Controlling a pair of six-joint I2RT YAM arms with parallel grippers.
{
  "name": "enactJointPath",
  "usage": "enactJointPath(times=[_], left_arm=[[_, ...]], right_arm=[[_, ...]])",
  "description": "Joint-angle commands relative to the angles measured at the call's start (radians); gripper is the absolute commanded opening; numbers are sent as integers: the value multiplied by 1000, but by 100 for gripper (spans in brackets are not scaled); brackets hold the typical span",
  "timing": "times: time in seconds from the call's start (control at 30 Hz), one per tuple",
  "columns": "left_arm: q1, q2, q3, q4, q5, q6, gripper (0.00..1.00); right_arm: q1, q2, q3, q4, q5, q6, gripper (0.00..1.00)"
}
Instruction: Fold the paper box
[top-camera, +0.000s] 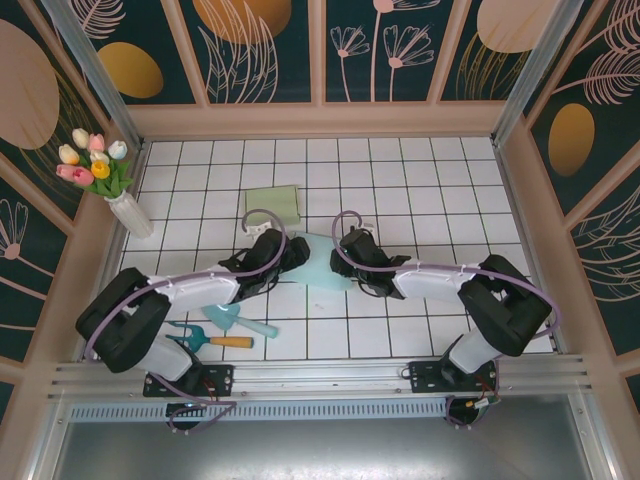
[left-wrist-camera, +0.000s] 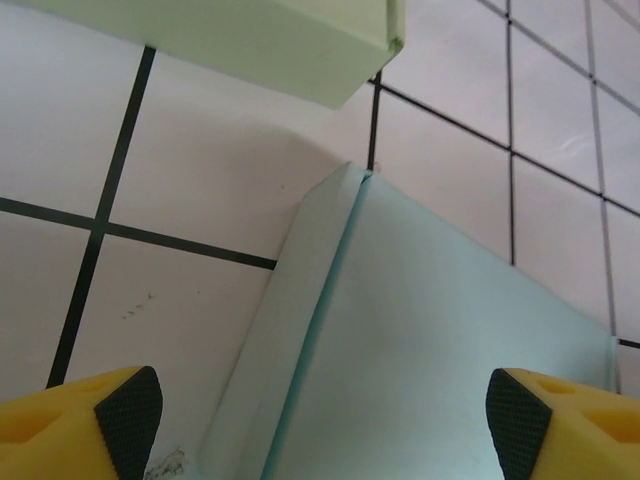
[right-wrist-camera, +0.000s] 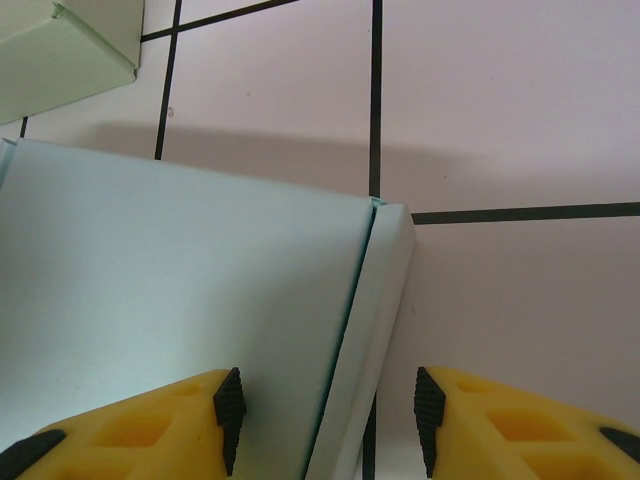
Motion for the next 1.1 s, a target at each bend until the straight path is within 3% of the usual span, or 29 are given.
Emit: enactJointPath(times=[0.0,0.23,0.47,0.9,1.07], left_arm=[[-7,49,47,-63,14,-2,86],[-14,126,125,-164,81,-20,88],[-33,130,139,-198,119,-53,83],[-52,109,234,-446,14,-144,85],[-51,83,223,-444,45,-178,89]], right_arm=[[-4,-16,-28,-15,-20,-22,52],[-9,-8,-33,-1,-28,-17,52],[-9,-1,-33,-1,-26,-3,52],[-9,0,-33,-5,-20,19,52],[-8,3,-33,-2,-23,21,52]])
